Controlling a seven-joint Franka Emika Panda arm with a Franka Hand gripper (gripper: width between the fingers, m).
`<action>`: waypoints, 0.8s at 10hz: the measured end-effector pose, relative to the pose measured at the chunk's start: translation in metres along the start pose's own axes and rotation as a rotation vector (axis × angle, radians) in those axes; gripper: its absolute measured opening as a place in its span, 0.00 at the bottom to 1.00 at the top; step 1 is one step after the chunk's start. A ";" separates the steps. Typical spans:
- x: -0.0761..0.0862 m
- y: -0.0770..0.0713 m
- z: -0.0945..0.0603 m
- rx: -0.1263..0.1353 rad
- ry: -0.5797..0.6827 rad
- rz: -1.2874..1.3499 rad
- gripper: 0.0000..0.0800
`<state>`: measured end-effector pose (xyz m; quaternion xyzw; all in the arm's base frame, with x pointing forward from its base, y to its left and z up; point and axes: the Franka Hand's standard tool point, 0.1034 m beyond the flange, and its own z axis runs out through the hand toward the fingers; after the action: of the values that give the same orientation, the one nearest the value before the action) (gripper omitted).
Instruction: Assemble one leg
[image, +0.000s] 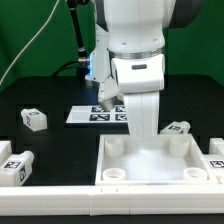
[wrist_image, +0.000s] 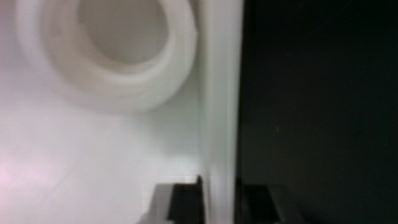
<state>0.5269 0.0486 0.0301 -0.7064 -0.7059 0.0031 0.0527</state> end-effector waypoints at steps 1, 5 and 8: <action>0.000 0.002 -0.011 -0.018 -0.012 0.003 0.29; -0.014 -0.012 -0.038 -0.077 -0.021 0.178 0.77; -0.013 -0.012 -0.035 -0.073 -0.013 0.332 0.81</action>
Offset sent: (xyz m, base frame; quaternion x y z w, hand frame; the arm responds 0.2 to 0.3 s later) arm -0.0229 -0.0223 0.0403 -0.0405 0.0063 0.1194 0.9920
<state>0.5175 0.0329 0.0654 -0.8148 -0.5792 -0.0093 0.0212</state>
